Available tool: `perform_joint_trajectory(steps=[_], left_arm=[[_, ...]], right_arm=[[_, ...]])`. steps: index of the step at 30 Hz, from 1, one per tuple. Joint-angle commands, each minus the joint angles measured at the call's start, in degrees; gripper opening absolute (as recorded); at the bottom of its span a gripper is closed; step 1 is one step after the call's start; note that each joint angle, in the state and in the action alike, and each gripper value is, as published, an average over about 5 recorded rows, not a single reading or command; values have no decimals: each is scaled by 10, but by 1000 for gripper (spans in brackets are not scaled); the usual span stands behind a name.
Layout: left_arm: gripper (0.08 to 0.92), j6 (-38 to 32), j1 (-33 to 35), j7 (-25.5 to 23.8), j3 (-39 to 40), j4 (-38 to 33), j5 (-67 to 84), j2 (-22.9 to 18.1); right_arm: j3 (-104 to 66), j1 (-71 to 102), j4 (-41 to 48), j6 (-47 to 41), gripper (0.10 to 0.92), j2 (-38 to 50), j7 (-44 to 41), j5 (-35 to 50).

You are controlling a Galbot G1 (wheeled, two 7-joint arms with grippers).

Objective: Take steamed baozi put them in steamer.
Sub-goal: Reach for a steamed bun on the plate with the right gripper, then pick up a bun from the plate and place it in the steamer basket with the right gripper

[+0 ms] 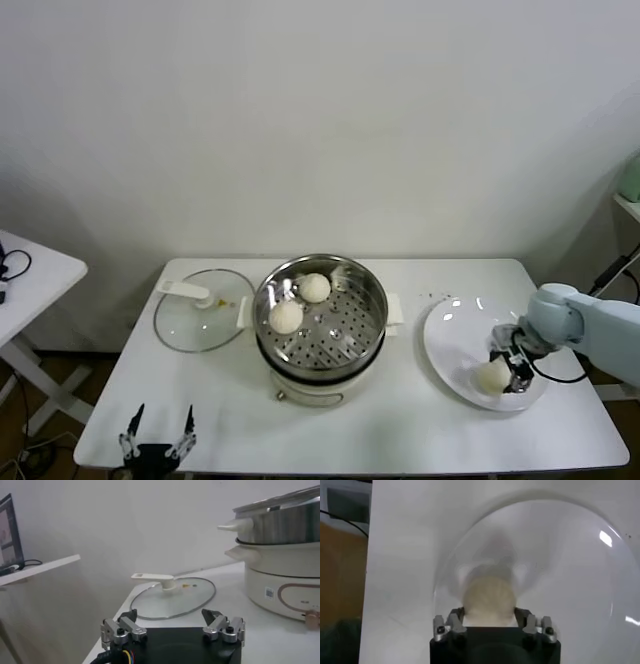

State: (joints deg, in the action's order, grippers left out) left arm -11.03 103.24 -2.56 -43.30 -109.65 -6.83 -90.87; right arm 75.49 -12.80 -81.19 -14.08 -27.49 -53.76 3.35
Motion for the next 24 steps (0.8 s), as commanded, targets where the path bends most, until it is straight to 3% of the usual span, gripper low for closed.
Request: perform_joint_trajectory(steps=[1,6,13,24], left_arm=[[823,0,1,0,1,0,-1,-1],[823,0,1,1,0,1,-2,-1],[823,-1,-1,1,-1,6,-5,-2],[823,0,-6,2,1,11,-11,-6]], right_arm=[[-8,-2,-2,3,617,1,-4,3],[63,-112,-28,33,595,-2,-18,23],[225,-362,-75,139,601,-46,-39,65],[159,-491,-156,265,602,-173,-38,80]])
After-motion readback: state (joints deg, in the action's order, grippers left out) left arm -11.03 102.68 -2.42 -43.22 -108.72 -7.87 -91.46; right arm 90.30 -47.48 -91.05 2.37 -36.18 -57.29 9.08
